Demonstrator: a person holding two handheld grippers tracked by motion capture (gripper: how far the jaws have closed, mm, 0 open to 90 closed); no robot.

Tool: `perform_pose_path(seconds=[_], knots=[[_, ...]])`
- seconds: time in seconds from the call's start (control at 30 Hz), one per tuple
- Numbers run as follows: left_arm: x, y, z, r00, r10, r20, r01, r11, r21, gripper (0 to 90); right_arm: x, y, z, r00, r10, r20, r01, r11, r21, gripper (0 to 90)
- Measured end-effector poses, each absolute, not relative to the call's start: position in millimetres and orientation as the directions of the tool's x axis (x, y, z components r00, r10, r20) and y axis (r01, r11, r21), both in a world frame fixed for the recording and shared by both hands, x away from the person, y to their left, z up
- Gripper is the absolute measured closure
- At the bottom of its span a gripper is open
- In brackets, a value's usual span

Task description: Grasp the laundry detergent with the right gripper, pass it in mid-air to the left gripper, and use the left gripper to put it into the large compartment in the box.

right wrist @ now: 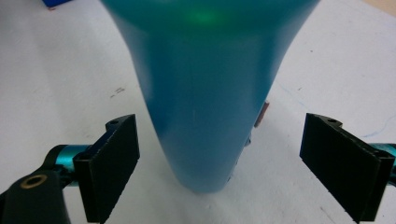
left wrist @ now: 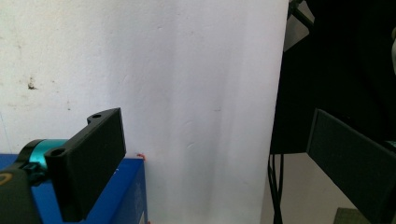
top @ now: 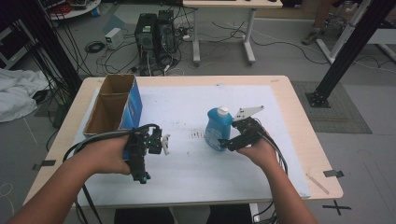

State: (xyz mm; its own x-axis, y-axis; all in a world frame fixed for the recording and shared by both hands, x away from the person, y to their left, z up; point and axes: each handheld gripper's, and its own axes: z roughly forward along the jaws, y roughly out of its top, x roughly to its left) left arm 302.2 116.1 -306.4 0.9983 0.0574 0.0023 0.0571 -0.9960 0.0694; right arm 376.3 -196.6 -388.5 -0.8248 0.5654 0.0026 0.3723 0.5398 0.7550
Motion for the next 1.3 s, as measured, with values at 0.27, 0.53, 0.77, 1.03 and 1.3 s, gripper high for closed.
perform_pose_path(seconds=[0.27, 0.53, 0.77, 1.03, 1.3], knots=[[302, 117, -307, 0.998, 0.059, 0.002, 0.059, -0.996, 0.070, 4.6, 376, -186, -392, -0.803, 0.596, -0.005, 0.361, 0.493, 0.792, 11.1], [302, 119, -308, 0.998, 0.060, 0.002, 0.060, -0.996, 0.073, 4.6, 375, -182, -396, -0.784, 0.621, -0.002, 0.370, 0.469, 0.802, 14.6], [302, 121, -309, 0.998, 0.060, 0.002, 0.060, -0.996, 0.073, 4.6, 373, -177, -398, -0.775, 0.631, -0.005, 0.368, 0.458, 0.810, 18.1], [300, 124, -308, 0.998, 0.061, 0.002, 0.060, -0.995, 0.074, 4.6, 371, -172, -398, -0.767, 0.641, 0.001, 0.361, 0.430, 0.827, 23.0], [299, 127, -308, 0.998, 0.068, 0.005, 0.068, -0.995, 0.076, 4.6, 370, -171, -400, -0.750, 0.662, -0.014, 0.363, 0.429, 0.827, 28.0]])
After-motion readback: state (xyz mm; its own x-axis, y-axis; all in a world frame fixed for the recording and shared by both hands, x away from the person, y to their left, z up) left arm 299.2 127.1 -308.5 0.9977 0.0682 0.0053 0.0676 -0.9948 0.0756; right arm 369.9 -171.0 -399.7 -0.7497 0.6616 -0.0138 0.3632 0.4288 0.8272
